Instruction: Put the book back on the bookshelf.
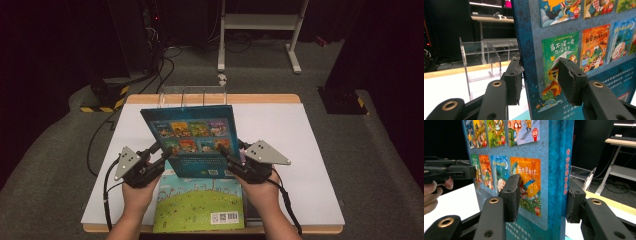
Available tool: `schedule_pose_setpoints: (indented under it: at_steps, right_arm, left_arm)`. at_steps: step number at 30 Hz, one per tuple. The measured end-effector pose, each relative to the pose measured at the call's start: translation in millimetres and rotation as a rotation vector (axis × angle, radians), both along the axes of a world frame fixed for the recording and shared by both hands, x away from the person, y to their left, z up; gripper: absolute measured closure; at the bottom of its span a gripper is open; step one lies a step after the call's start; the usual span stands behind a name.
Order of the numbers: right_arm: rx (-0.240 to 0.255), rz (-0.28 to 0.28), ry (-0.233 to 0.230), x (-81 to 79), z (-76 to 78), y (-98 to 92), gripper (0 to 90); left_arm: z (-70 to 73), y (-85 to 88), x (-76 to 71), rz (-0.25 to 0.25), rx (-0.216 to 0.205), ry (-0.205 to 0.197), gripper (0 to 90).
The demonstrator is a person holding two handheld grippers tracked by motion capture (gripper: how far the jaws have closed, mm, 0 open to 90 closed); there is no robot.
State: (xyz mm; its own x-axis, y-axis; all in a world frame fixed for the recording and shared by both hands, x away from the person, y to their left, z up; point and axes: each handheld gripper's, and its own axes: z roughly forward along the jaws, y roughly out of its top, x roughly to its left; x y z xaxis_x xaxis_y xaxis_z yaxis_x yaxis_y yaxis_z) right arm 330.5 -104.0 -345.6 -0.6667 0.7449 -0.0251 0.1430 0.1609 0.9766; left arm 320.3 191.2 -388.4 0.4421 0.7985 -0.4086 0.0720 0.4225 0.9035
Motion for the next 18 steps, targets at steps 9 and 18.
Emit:
schedule_pose_setpoints:
  at_steps: [9,18]
  right_arm:
    - [0.021,0.0,-0.016,7.1,3.5,7.5,53.2]
    - [0.036,-0.003,-0.028,21.1,8.1,12.6,52.7]
  left_arm:
    - [6.7,5.1,4.1,0.017,0.014,-0.023,55.5]
    - [10.7,8.4,18.9,0.028,0.02,-0.031,55.6]
